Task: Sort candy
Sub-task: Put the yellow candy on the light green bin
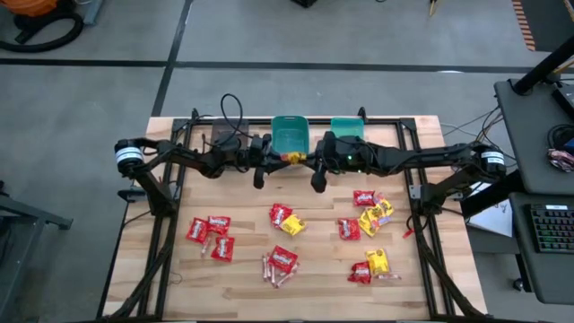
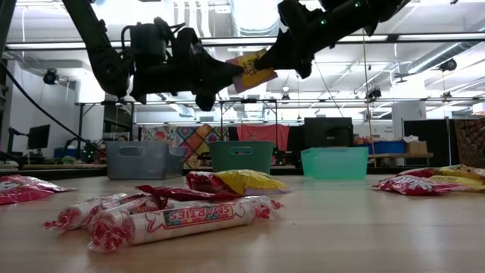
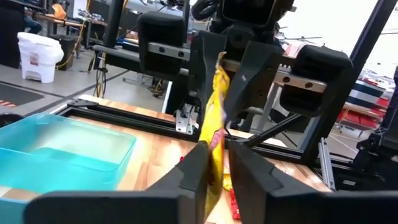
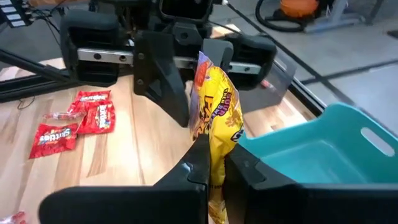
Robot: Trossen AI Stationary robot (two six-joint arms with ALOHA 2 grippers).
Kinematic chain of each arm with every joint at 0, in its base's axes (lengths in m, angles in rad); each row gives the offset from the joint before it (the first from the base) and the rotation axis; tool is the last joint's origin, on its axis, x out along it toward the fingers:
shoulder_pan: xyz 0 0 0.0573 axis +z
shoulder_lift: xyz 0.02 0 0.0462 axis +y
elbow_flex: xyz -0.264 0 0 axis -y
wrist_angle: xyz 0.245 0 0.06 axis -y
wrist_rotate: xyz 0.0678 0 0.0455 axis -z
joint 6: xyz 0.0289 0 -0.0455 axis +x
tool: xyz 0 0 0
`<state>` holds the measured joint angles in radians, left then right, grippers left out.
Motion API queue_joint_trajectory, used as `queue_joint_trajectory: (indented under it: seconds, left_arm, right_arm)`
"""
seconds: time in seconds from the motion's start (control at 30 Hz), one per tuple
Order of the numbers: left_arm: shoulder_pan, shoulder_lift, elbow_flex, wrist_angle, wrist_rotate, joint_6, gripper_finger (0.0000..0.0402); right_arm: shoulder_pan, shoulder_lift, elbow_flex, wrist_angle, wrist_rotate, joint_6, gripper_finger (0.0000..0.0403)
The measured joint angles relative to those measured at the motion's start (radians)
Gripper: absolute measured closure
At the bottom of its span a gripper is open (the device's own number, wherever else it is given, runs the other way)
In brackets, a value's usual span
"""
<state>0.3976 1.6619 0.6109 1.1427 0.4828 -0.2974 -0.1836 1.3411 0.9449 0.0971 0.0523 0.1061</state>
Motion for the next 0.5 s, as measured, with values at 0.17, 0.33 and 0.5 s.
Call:
queue_joint_trajectory:
  seconds: [0.17, 0.33, 0.5]
  left_arm:
    - [0.028, -0.008, 0.0, 0.0, 0.002, 0.0, 0.0297]
    - [0.085, -0.013, 0.0, -0.003, 0.087, -0.038, 0.0264]
    - [0.139, -0.013, 0.0, -0.008, 0.188, -0.108, 0.0252]
  right_arm:
    - [-0.02, 0.0, 0.061, -0.128, 0.001, 0.032, 0.039]
    - [-0.074, -0.002, 0.138, -0.314, 0.026, 0.115, 0.039]
    - [-0.157, -0.002, 0.203, -0.535, 0.121, 0.181, 0.039]
